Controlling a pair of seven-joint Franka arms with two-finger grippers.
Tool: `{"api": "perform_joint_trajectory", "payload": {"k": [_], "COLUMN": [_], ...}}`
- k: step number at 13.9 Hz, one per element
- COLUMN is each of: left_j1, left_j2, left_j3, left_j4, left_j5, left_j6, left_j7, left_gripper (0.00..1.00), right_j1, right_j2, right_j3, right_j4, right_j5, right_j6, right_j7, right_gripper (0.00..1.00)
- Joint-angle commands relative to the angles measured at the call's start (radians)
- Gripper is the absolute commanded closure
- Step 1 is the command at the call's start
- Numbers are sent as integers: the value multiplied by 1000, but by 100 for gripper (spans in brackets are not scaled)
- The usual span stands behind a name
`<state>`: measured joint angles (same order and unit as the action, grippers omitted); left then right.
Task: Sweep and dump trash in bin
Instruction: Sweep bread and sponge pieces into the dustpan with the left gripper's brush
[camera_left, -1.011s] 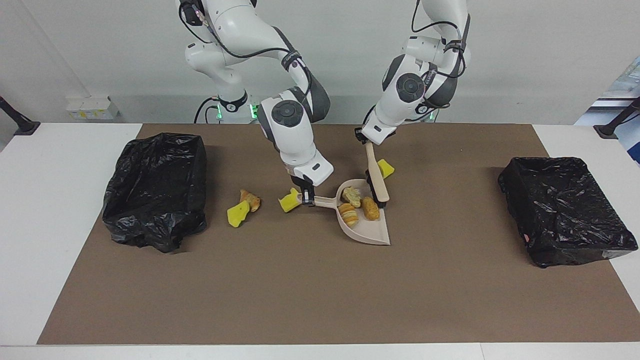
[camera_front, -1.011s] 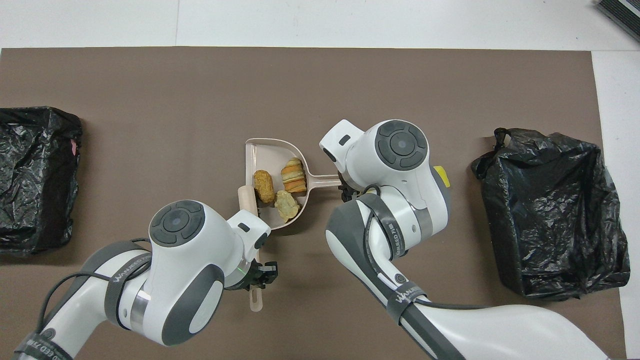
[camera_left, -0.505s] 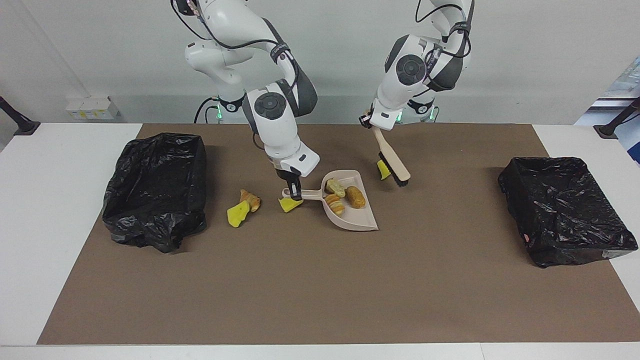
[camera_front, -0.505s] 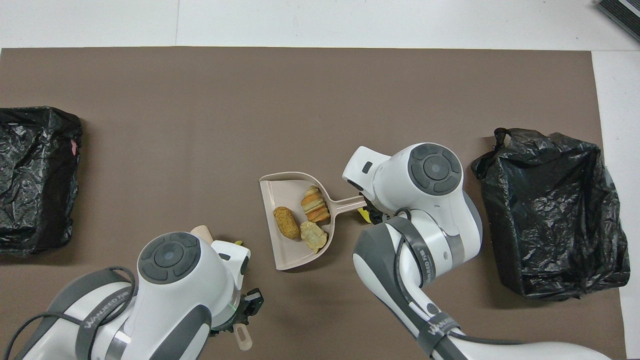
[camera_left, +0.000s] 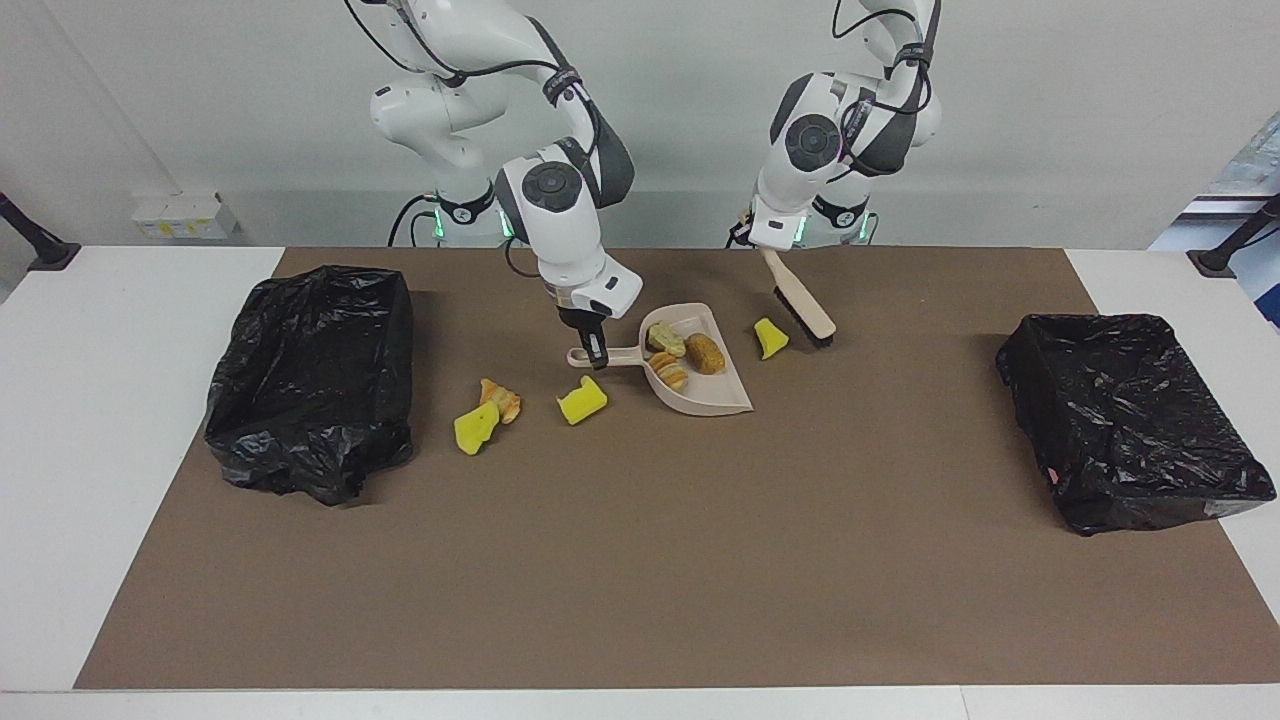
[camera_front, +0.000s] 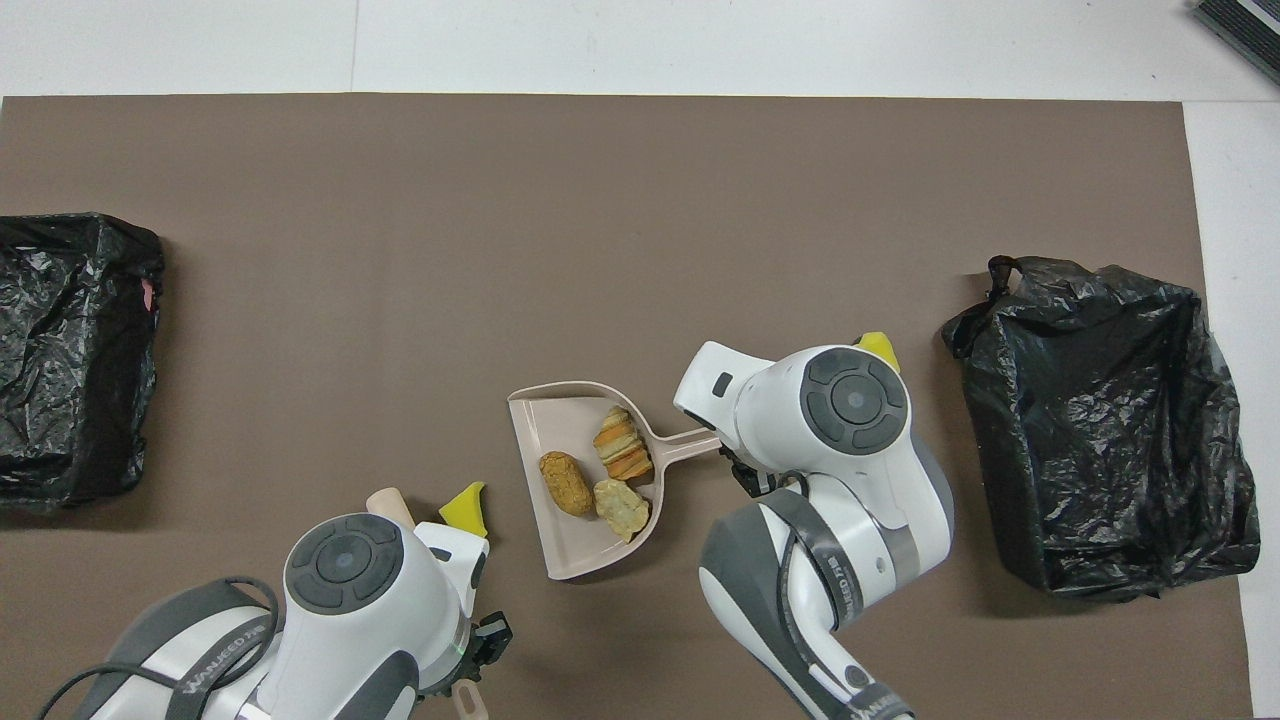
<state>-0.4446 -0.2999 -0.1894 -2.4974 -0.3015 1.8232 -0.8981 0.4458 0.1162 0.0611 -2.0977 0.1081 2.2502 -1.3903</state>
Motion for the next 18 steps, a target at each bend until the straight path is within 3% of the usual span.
{"api": "perform_joint_trajectory", "payload": {"k": [1, 5, 10, 18], "left_j1": [-22, -23, -48, -34], "left_j2": [57, 192, 243, 197], "left_j3": [10, 8, 4, 19], "left_j4": [8, 182, 262, 336], "left_j5": [-4, -4, -2, 79], "left_j6": [118, 174, 229, 18], "left_j7": [25, 157, 271, 271], "left_gripper": [100, 100, 100, 100], "right_j1": [-1, 1, -6, -50], "right_j2": [-13, -4, 0, -7], "right_j3": [3, 2, 2, 2], "right_j4": [-33, -27, -22, 28], "right_j5": [25, 25, 25, 65], "right_j6": [25, 32, 20, -43], "right_j7": [-7, 53, 131, 134], "right_gripper": [100, 100, 100, 100]}}
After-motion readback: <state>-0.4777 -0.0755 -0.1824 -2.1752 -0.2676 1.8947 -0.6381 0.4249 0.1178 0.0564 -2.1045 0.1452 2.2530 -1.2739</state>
